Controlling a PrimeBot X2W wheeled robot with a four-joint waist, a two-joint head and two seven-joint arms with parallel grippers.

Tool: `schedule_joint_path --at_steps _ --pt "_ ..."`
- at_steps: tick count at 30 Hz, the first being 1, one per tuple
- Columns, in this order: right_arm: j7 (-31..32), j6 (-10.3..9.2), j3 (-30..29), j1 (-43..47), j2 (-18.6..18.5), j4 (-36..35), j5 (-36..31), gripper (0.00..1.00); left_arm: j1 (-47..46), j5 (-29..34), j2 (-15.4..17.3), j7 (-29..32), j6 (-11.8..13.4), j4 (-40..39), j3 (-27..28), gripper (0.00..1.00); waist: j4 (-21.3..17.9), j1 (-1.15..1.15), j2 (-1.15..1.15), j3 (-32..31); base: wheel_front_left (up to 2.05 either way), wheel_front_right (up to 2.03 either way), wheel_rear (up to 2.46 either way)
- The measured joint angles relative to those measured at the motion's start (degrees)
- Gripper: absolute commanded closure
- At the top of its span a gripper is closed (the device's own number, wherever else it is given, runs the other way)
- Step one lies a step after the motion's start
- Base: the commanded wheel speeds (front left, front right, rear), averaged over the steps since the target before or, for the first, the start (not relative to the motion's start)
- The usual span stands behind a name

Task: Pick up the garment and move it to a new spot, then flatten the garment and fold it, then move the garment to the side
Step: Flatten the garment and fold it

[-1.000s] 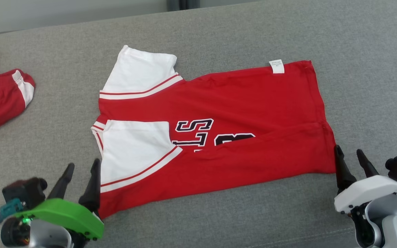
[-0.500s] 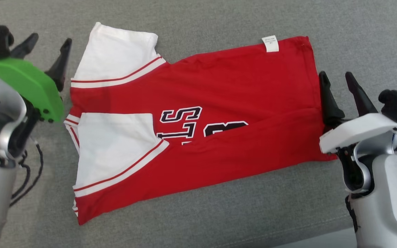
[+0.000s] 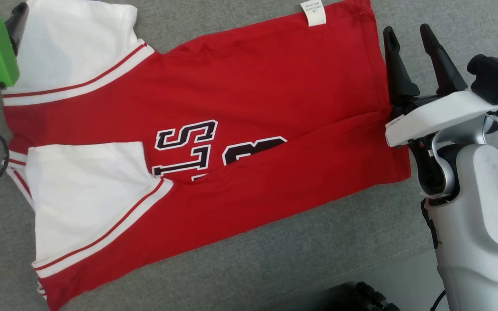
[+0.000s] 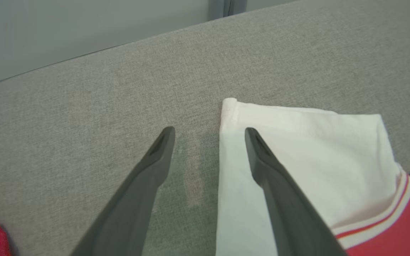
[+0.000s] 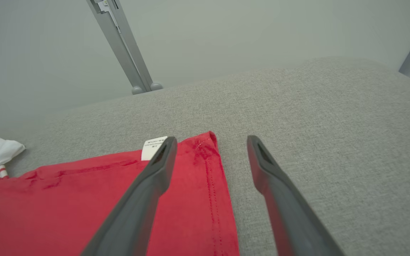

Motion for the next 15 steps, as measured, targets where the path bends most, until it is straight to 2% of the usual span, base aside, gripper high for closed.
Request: schedule_joint_path --at_steps 8,14,15 --pt "-1.5 0.0 2.0 -2.6 0.0 1.7 1.0 0.0 0.0 -1.1 2.0 1.5 1.8 1.8 1.8 0.0 -3.9 0.0 0.0 3.1 0.0 0.0 0.0" --pt "-2.2 0.0 2.4 -3.7 0.0 2.8 1.2 0.0 -0.1 -1.8 3.1 2.5 2.2 1.3 2.7 0.0 -5.5 0.0 0.0 4.2 0.0 0.0 0.0" --pt "-2.3 0.0 2.3 -4.0 0.0 3.0 1.1 0.0 -0.1 -2.2 3.1 2.7 2.2 1.1 2.7 0.43 -5.5 0.0 0.0 4.3 0.0 0.0 0.0"
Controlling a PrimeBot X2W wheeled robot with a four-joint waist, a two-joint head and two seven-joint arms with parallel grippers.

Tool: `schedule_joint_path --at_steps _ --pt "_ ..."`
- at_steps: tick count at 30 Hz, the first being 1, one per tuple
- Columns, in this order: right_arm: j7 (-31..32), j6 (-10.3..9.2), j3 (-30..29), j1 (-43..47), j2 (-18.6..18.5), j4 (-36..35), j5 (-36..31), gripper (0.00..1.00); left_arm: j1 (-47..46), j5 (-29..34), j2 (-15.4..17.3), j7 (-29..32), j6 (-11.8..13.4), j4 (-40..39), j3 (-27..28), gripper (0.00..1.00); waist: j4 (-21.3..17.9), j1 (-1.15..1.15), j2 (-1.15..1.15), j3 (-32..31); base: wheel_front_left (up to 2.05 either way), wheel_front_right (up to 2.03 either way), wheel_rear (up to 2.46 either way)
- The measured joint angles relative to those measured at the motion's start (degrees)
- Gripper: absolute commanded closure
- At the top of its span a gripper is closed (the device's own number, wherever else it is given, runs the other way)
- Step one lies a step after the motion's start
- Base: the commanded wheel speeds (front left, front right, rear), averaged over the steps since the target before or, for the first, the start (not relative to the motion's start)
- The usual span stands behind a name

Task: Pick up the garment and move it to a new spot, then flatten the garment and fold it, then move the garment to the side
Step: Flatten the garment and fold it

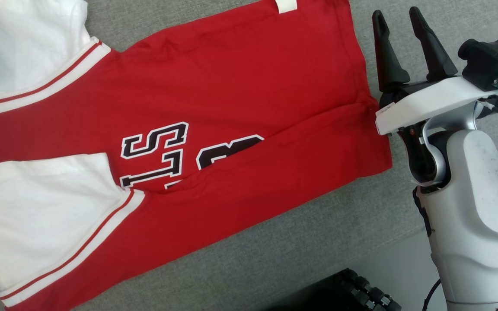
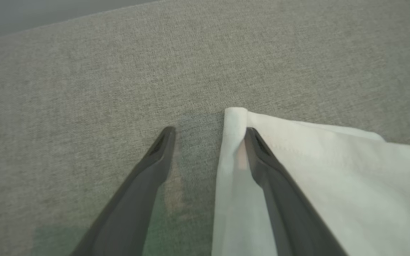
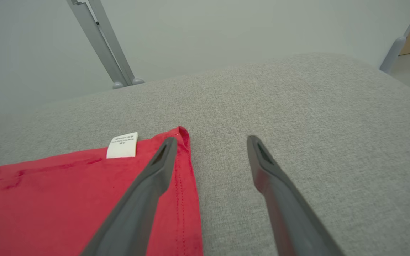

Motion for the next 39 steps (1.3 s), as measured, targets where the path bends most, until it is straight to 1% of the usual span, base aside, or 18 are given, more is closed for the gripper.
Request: schedule_joint_path --at_steps 1,2,6,12,16,19,21,24,28,29,30,31,33,35,36,37,38,39 --pt "-0.1 0.0 0.0 -0.2 0.0 0.3 -0.3 0.0 0.0 -0.1 0.0 0.3 -0.1 -0.2 -0.1 0.83 0.1 0.0 0.0 0.0 0.0 0.0 0.0" --pt "-0.1 0.0 0.0 -0.5 0.0 0.6 -0.4 0.0 -0.1 -0.3 -0.1 0.3 -0.5 -0.4 -0.2 1.0 0.2 0.0 0.0 -0.1 0.0 0.0 0.0" --pt "1.5 0.0 0.8 -3.4 0.0 3.0 -2.5 0.0 0.0 -1.2 -1.5 0.2 -1.6 -1.1 -1.3 1.0 1.1 0.0 0.0 -0.8 0.0 0.0 0.0" --pt "5.8 0.0 1.5 -8.9 -0.8 8.4 -5.9 0.0 0.1 -1.5 -3.7 -2.5 -3.0 -1.7 -2.5 1.0 3.2 0.0 0.0 -2.0 0.0 0.0 0.0" --pt "8.8 0.0 2.4 -12.3 -3.0 13.0 -7.6 0.0 0.0 -1.9 -5.3 -4.7 -4.0 -2.5 -3.3 1.0 5.1 0.0 0.0 -3.0 0.0 0.0 0.0" --pt "11.7 0.0 3.1 -14.3 -5.4 16.7 -10.0 0.0 0.0 -2.5 -7.0 -6.6 -4.6 -3.1 -3.7 1.0 6.8 0.0 0.0 -3.7 0.0 0.0 0.0" --pt "14.4 0.01 4.4 -15.0 -6.6 19.4 -10.3 0.0 0.0 -3.1 -8.3 -7.6 -5.1 -3.5 -4.0 1.0 8.0 0.0 0.0 -4.2 0.0 0.0 0.0" --pt "16.6 0.01 5.6 -15.9 -7.7 21.7 -10.3 0.0 0.0 -3.4 -9.3 -8.7 -5.6 -3.8 -4.8 1.0 9.7 0.0 0.0 -4.9 0.0 0.0 0.0" --pt "18.1 0.01 6.2 -16.5 -9.0 24.0 -9.2 0.0 0.2 -3.7 -10.1 -9.9 -6.0 -4.0 -5.5 1.0 11.6 0.0 0.0 -5.8 0.0 0.0 0.0" --pt "18.4 0.01 6.2 -16.7 -9.1 24.4 -8.9 0.09 0.2 -3.7 -10.3 -10.1 -6.1 -4.0 -5.5 1.0 12.0 0.0 0.0 -6.0 0.0 0.0 0.0" --pt "18.5 0.01 6.2 -16.9 -9.2 25.0 -8.6 0.35 0.3 -3.8 -10.4 -10.4 -6.2 -4.0 -5.6 1.0 12.3 0.0 0.0 -6.2 0.0 0.0 0.0" --pt "18.6 0.01 6.2 -17.3 -9.3 25.7 -8.2 0.51 0.3 -3.9 -10.5 -10.5 -6.3 -4.0 -5.7 1.0 12.6 0.0 0.0 -6.4 0.0 0.0 0.0" --pt "18.2 0.01 6.3 -17.6 -9.5 26.8 -7.7 0.63 0.5 -4.0 -10.6 -10.9 -6.3 -3.9 -5.7 1.0 13.1 0.0 0.0 -6.6 0.0 0.0 0.0" --pt "18.0 0.01 6.1 -18.0 -9.8 28.3 -7.2 0.71 0.5 -4.0 -10.6 -11.4 -6.3 -3.9 -5.7 1.0 13.5 0.0 0.0 -6.7 0.0 0.0 0.0" --pt "17.7 0.01 6.1 -18.4 -9.9 28.9 -7.1 0.76 0.5 -4.0 -10.6 -11.5 -6.3 -3.8 -5.7 1.0 13.6 0.0 0.0 -6.7 0.0 0.0 0.0" --pt "17.0 0.01 6.0 -18.8 -10.1 29.8 -6.9 0.86 0.5 -4.0 -10.7 -11.7 -6.3 -3.7 -5.7 1.0 13.7 0.0 0.0 -6.7 0.0 0.0 0.0" --pt "16.4 0.01 6.0 -19.1 -10.3 30.6 -6.8 1.0 0.5 -4.0 -10.7 -12.0 -6.3 -3.5 -5.6 1.0 13.8 0.0 0.0 -6.6 0.0 0.0 0.0" --pt "15.5 0.02 5.9 -19.2 -10.4 31.1 -6.8 1.0 0.5 -4.0 -10.7 -12.2 -6.3 -3.4 -5.6 1.0 13.8 0.0 0.0 -6.6 0.0 0.0 0.0"
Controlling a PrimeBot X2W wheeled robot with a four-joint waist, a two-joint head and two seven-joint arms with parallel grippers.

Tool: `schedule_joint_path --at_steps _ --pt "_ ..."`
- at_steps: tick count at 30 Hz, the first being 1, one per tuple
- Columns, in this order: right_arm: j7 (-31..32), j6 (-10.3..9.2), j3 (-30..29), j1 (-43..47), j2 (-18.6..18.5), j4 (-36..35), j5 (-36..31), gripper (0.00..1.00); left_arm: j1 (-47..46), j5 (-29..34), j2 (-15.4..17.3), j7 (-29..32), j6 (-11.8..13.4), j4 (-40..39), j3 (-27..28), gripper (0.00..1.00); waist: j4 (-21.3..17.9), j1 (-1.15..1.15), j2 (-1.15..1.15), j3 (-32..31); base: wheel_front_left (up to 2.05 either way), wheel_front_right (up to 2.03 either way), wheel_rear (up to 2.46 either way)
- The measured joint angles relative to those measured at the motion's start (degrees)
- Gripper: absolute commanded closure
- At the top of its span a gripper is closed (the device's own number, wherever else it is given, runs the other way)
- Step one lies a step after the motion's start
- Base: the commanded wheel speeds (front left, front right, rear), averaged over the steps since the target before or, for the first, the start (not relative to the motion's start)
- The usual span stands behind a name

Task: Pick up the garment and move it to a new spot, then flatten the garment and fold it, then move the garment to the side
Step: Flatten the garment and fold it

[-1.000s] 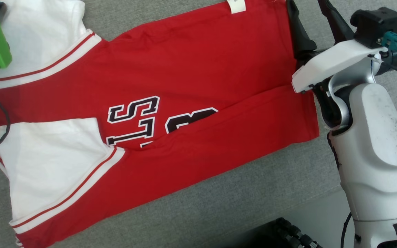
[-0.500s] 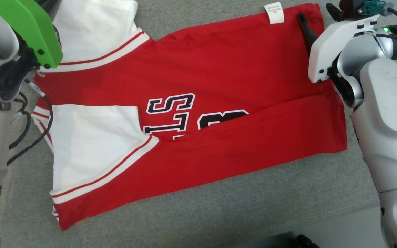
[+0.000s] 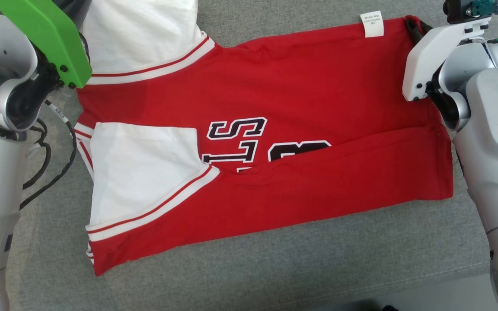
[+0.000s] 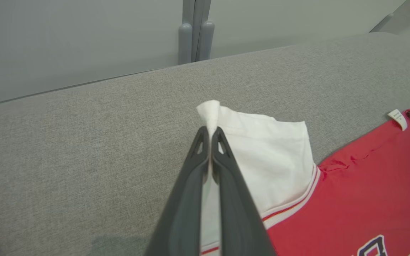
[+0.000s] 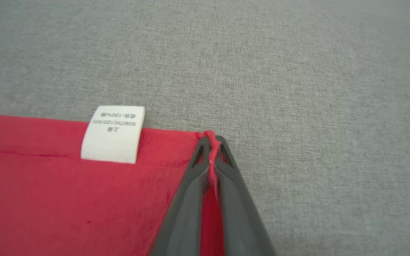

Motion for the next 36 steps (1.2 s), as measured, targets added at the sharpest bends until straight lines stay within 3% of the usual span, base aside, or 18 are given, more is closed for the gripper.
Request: schedule_joint_path --at_steps 9,15,21,28,36 --pt "-9.5 0.0 -0.2 -1.1 0.4 2.9 0.1 1.0 0.8 -0.3 0.1 -4.0 0.1 0.5 1.3 1.0 -0.3 0.0 0.0 -2.3 0.0 0.0 0.0" --pt "-14.6 0.0 1.2 3.0 -0.1 1.4 1.9 1.0 6.7 -2.2 0.2 -6.5 -0.5 -2.4 1.7 1.0 -0.2 0.0 0.0 -5.4 0.0 0.0 0.0" --pt "-17.9 0.0 0.6 11.8 -1.4 -4.3 3.6 1.0 18.0 -4.6 1.6 -8.9 -0.4 -10.0 2.7 1.0 0.3 0.0 0.0 -9.5 0.0 0.0 0.0" --pt "-18.2 -0.01 -3.9 24.2 -1.8 -14.8 4.4 1.0 32.8 -6.5 1.8 -11.8 1.9 -19.8 3.8 1.0 1.3 0.0 0.0 -13.9 0.0 0.0 0.0" --pt "-15.1 -0.01 -9.9 35.6 1.4 -23.8 3.7 1.0 45.0 -7.6 0.5 -15.0 3.6 -22.6 3.6 1.0 3.2 0.0 0.0 -16.5 0.0 0.0 0.0"
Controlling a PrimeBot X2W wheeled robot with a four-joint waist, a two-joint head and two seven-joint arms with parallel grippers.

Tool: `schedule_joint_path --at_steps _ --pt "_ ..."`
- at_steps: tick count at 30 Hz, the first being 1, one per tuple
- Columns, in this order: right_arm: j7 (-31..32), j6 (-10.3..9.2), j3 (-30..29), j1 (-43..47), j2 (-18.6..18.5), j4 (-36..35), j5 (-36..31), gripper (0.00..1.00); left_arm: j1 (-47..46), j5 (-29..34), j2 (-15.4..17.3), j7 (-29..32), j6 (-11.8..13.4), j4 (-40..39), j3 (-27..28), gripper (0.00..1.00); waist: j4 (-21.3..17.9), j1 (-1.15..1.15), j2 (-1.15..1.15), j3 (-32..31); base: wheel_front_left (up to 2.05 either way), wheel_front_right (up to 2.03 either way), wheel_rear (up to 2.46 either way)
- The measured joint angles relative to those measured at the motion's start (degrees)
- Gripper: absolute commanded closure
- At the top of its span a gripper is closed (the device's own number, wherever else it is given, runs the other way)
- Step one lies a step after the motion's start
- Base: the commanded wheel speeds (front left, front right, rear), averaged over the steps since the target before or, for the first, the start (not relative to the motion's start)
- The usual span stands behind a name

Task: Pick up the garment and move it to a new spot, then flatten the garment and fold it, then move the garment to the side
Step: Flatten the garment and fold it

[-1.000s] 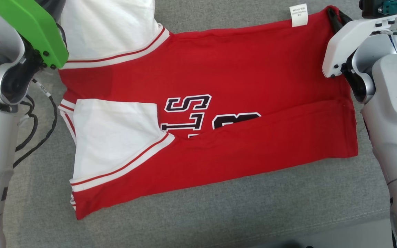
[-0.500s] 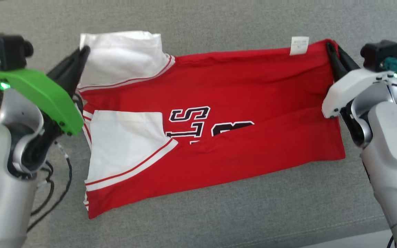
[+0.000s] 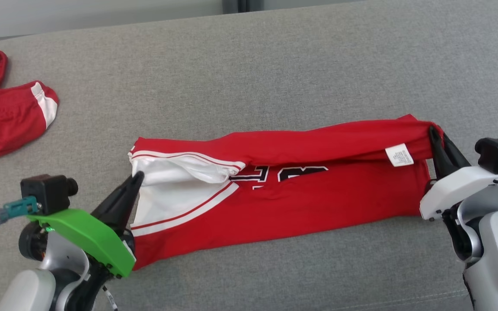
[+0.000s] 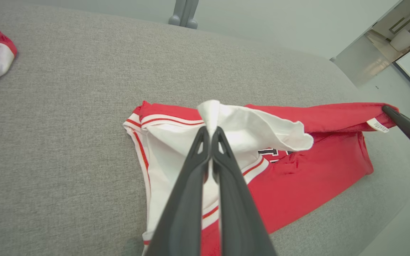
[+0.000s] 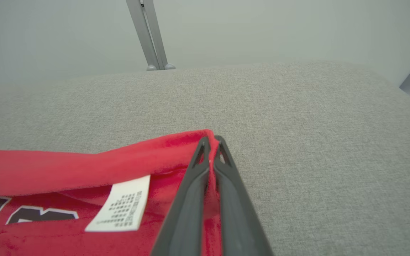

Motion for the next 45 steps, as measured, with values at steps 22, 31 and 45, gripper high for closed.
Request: schedule_joint_path --at_steps 22,31,45 --pt "0.6 0.0 -6.6 8.3 5.8 -2.6 -1.7 0.0 9.3 -1.4 -5.2 -9.8 0.8 6.5 0.2 0.0 0.3 0.0 0.0 -2.0 0.0 0.0 0.0" --pt "1.7 0.0 -11.6 10.4 6.7 -5.1 -2.4 0.0 11.9 4.6 -6.1 -20.6 4.1 2.6 3.5 0.0 0.6 0.0 0.0 -2.8 0.0 0.0 0.0" --pt "10.5 0.0 -7.3 3.4 3.2 6.6 -2.5 0.0 6.6 12.9 -10.1 -28.1 5.4 8.5 -1.7 0.0 3.4 0.0 0.0 -3.3 0.0 0.0 0.0"
